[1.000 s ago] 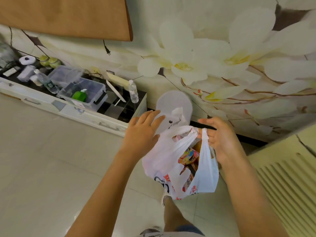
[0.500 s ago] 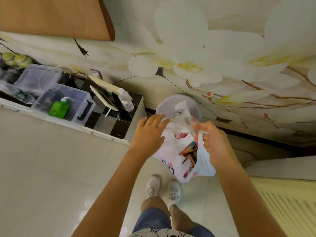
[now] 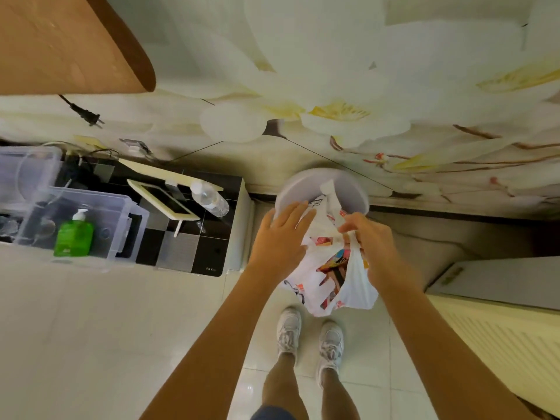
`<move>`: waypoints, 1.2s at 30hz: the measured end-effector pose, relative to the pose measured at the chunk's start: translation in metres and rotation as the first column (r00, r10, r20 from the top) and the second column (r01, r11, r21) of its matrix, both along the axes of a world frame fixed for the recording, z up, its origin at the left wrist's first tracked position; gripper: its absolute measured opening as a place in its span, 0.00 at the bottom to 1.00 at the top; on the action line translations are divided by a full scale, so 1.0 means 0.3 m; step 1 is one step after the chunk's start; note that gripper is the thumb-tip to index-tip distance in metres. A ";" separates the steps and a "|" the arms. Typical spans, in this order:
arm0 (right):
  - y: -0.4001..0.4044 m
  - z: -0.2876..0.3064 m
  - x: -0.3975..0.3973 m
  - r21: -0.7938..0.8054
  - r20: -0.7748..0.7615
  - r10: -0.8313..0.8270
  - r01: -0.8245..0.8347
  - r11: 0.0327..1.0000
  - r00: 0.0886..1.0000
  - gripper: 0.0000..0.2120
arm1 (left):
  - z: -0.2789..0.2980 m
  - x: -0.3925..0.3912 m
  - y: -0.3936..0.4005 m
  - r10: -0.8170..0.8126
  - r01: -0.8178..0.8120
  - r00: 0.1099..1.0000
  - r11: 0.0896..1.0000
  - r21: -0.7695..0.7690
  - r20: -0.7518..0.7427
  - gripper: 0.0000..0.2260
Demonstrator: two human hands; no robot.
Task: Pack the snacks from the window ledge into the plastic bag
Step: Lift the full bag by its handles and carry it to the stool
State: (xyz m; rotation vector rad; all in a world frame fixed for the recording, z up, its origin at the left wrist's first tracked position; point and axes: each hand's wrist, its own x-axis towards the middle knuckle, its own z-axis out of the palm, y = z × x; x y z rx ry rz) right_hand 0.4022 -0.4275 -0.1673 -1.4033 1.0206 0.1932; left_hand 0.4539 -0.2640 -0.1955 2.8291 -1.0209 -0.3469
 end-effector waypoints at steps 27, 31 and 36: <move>-0.103 -0.228 0.014 -0.273 0.028 0.323 -0.304 0.913 0.946 0.05 | -0.154 -0.027 -0.103 -0.078 0.091 0.984 0.992 0.083 -0.159 0.31; -0.124 -0.264 -0.011 -0.365 -0.031 0.410 -0.392 0.845 0.912 0.05 | -0.160 -0.050 -0.106 -0.072 0.089 0.984 0.991 0.098 -0.164 0.31; -0.139 -0.281 -0.050 -0.422 -0.100 0.457 -0.453 0.785 0.884 0.07 | -0.165 -0.085 -0.122 -0.083 0.102 0.983 0.988 0.112 -0.166 0.32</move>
